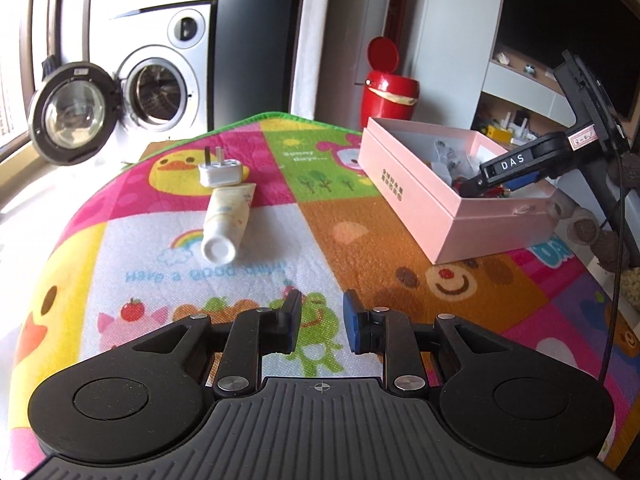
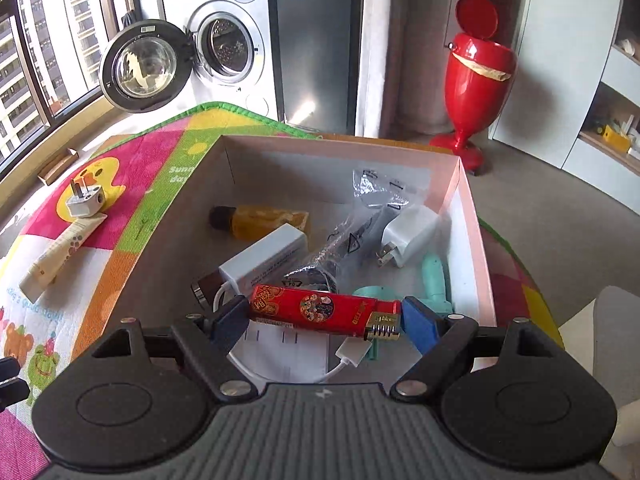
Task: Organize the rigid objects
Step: 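Grasp the white cream tube with the left tool while the right tool grasps the white plug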
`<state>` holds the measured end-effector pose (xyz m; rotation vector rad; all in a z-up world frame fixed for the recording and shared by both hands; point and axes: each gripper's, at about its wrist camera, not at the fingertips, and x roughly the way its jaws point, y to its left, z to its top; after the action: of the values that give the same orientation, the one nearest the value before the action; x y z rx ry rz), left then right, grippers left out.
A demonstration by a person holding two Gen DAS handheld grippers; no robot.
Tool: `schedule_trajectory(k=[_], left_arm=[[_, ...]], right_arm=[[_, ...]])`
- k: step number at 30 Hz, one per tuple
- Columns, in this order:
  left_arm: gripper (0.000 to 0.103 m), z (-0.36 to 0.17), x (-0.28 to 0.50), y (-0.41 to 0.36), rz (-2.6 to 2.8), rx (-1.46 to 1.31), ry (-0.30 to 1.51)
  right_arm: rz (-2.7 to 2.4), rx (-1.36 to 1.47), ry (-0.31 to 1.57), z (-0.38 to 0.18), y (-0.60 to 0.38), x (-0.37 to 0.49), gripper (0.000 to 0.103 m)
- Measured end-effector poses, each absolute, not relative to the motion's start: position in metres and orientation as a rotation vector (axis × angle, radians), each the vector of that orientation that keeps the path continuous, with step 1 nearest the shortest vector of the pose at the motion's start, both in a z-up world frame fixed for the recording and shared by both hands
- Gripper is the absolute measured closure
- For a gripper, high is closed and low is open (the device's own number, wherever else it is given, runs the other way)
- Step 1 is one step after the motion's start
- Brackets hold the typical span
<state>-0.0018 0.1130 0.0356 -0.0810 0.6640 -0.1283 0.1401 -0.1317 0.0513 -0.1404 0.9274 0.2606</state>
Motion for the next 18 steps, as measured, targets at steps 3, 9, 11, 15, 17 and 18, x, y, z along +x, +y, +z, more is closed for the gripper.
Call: schedule_trajectory(k=[3, 9, 11, 15, 17, 18], left_arm=[[0.078, 0.037, 0.007, 0.127, -0.08, -0.115, 0.638], [0.078, 0.036, 0.022, 0.154, 0.039, -0.224, 0.608], [0.078, 0.035, 0.024, 0.162, 0.073, -0.254, 0.611], [0.078, 0.033, 0.019, 0.179, 0.097, -0.297, 0.619], [0.078, 0.031, 0.014, 0.186, 0.117, -0.301, 0.627], [0.078, 0.03, 0.011, 0.19, 0.127, -0.304, 0.635]], right_arm=[[0.257, -0.156, 0.934, 0.05, -0.129, 0.138, 0.018], [0.245, -0.241, 0.812, 0.082, -0.109, 0.121, 0.016], [0.284, -0.224, 0.78, 0.095, -0.095, 0.117, 0.016], [0.415, -0.189, 0.787, 0.107, -0.049, 0.117, 0.014], [0.46, -0.184, 0.795, 0.106, -0.021, 0.121, 0.014], [0.485, -0.181, 0.797, 0.103, -0.001, 0.125, 0.014]])
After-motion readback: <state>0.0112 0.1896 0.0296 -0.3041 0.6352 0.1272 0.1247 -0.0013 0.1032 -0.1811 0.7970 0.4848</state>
